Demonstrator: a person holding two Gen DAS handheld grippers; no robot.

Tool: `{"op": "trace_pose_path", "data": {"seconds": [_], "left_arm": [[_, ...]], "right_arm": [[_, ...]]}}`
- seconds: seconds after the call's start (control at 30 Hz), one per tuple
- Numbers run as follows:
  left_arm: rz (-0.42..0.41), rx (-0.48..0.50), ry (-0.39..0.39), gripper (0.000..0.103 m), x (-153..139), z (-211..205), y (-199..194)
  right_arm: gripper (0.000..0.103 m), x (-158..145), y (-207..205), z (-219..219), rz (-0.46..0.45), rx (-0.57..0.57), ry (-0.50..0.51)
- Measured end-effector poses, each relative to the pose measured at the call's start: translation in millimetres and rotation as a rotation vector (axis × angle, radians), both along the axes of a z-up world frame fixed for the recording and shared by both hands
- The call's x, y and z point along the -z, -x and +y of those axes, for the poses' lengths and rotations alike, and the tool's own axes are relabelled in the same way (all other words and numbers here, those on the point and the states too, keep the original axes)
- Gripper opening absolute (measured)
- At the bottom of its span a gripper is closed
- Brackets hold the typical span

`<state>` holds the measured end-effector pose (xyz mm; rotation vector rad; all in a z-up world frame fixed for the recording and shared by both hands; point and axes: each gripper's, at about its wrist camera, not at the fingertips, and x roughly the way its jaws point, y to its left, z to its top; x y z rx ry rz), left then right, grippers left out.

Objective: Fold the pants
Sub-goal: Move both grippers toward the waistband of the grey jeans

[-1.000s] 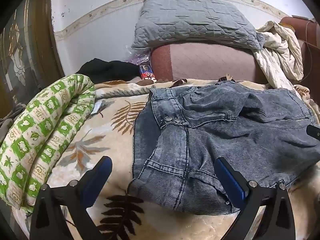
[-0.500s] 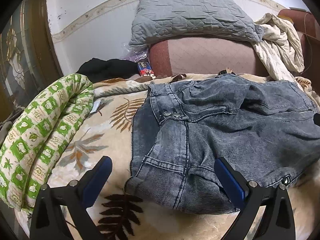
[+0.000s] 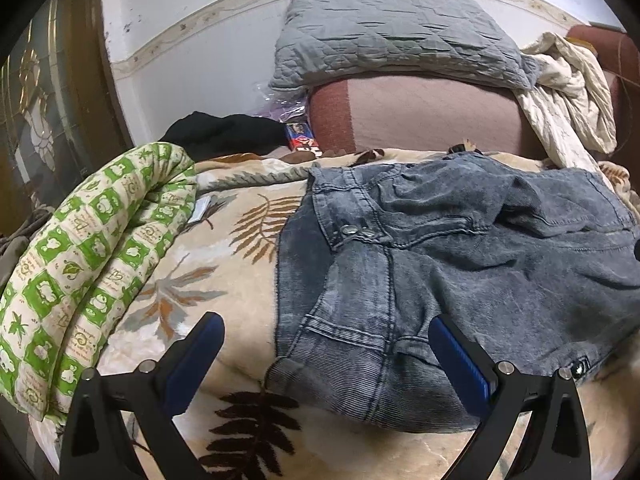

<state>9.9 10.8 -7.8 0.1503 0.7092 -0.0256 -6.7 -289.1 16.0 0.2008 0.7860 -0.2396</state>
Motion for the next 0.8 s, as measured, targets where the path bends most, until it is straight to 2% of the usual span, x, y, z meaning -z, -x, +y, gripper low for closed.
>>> {"op": "trace_pose_path", "data": {"seconds": [0.13, 0.23, 0.5, 0.7, 0.8], "left_arm": [[-0.02, -0.024, -0.006, 0.103, 0, 8, -3], [0.023, -0.044, 0.001, 0.103, 3, 12, -8], [0.017, -0.079, 0.016, 0.103, 5, 24, -16], [0.023, -0.068, 0.005, 0.103, 8, 25, -23], [0.047, -0.061, 0.005, 0.103, 9, 28, -37]], "right_arm": [[0.103, 1, 0, 0, 0.004, 0.001, 0.002], [0.103, 2, 0, 0, 0.006, 0.001, 0.004], [0.103, -4, 3, -10, -0.012, 0.02, 0.012], [0.103, -16, 10, -45, -0.045, 0.098, -0.012], [0.103, -19, 3, -70, -0.042, 0.1, -0.047]]}}
